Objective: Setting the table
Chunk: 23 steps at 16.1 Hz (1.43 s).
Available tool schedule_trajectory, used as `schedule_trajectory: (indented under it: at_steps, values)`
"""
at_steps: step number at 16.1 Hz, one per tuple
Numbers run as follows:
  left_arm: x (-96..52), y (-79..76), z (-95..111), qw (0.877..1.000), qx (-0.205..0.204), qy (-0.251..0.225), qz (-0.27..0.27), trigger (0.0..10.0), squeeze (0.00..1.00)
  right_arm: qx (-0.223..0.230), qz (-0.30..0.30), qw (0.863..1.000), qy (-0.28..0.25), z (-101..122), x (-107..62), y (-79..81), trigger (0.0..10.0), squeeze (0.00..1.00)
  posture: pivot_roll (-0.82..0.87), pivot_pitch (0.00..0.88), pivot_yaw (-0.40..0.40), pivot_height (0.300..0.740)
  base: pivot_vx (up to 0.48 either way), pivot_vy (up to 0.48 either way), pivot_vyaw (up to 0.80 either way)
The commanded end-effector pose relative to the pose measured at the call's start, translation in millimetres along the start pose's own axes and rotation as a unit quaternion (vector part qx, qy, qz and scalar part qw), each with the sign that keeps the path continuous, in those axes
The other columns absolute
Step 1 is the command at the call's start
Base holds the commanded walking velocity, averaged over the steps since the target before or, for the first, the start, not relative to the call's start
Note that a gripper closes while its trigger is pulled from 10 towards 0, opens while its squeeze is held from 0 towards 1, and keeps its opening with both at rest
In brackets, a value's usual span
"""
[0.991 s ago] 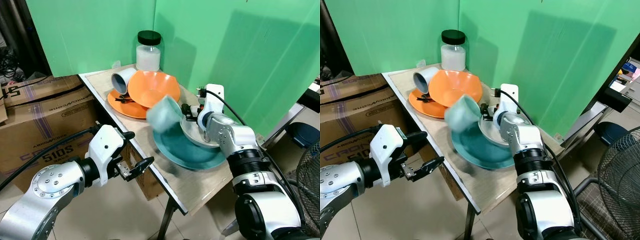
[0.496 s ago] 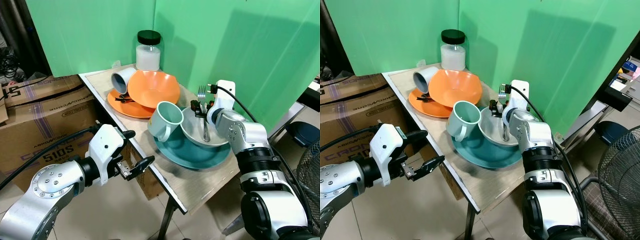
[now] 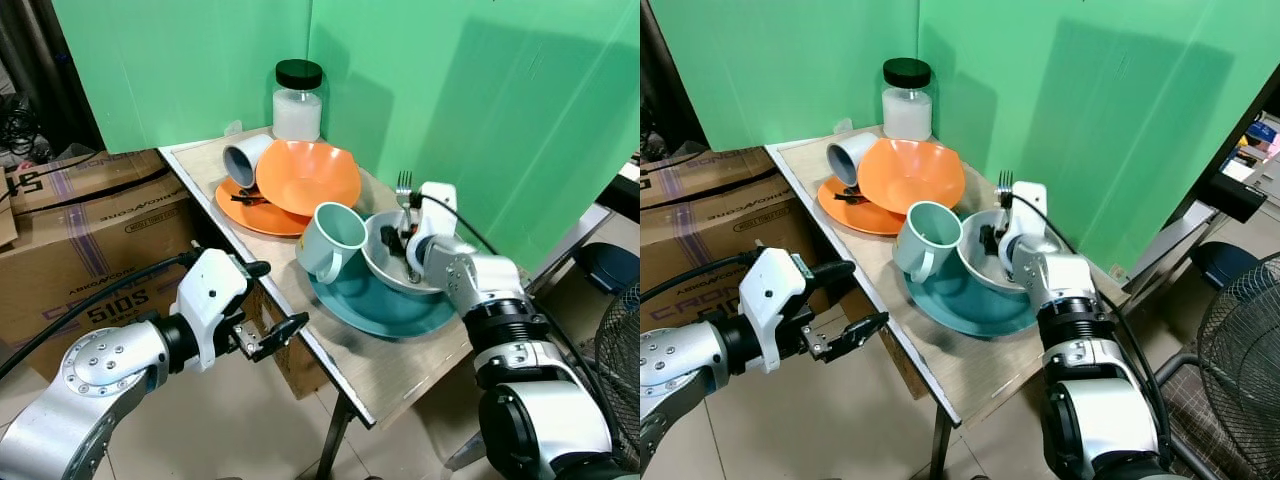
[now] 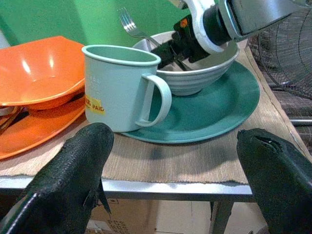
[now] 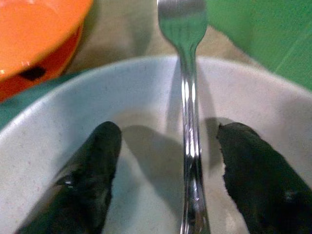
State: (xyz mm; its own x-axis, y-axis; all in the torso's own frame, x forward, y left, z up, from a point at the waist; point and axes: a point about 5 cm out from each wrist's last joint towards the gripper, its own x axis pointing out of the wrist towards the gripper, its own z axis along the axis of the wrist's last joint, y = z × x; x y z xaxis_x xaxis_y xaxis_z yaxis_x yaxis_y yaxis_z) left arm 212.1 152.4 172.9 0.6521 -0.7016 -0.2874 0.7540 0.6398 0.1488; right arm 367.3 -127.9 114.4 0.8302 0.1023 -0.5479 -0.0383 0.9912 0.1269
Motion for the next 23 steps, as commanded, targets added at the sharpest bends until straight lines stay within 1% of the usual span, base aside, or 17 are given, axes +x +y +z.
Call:
schedule_trajectory:
  at_steps: [1, 13, 23]
  values:
    - [0.4, -0.7, 3, 1.0, 0.008, -0.004, -0.006, 10.0, 0.0, -0.001, -0.005, 1.0, -0.012, 8, -0.5, -0.5, 0.0, 0.0, 0.18, 0.0, -0.076, 0.74, 0.0, 0.0, 0.0]
    - [0.7, 0.0, 4, 1.0, 0.01, -0.005, -0.007, 10.0, 0.0, 0.011, -0.009, 0.999, -0.039, 21, -2.4, -5.7, 0.0, 0.0, 0.18, 0.0, -0.07, 0.74, 0.0, 0.0, 0.0]
    - [2.2, 0.4, 4, 1.0, 0.012, -0.005, -0.009, 10.0, 0.0, 0.011, -0.005, 0.999, -0.041, 20, -2.4, -4.7, 0.0, 0.0, 0.18, 0.0, -0.069, 0.74, 0.0, 0.0, 0.0]
